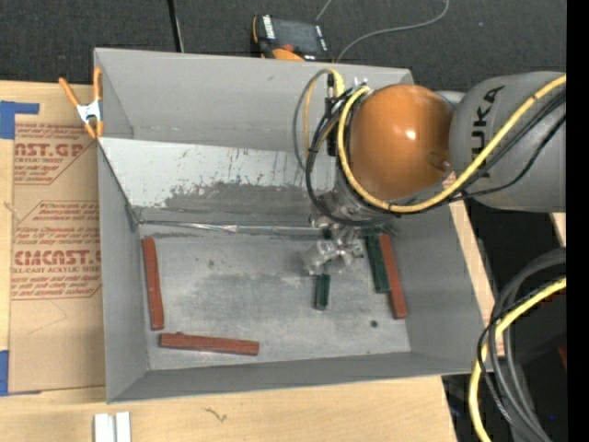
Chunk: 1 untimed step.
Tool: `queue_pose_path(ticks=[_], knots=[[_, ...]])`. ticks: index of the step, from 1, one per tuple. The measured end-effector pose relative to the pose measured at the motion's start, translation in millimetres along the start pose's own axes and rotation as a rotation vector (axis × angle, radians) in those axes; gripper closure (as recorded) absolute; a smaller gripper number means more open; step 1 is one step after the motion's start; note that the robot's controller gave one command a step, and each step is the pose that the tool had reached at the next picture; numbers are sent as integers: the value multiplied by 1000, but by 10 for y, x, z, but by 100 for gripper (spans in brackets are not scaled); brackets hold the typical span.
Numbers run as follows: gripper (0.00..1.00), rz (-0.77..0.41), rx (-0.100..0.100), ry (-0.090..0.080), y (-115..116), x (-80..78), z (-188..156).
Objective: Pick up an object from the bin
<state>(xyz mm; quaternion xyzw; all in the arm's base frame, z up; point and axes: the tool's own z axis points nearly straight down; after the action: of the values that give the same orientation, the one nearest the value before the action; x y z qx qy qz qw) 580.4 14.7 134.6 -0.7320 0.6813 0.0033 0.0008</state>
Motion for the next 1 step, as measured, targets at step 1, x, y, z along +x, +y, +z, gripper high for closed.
queue_pose_path(ticks=[1], knots=[[100, -74, 6, 2, -167, -358, -126]])
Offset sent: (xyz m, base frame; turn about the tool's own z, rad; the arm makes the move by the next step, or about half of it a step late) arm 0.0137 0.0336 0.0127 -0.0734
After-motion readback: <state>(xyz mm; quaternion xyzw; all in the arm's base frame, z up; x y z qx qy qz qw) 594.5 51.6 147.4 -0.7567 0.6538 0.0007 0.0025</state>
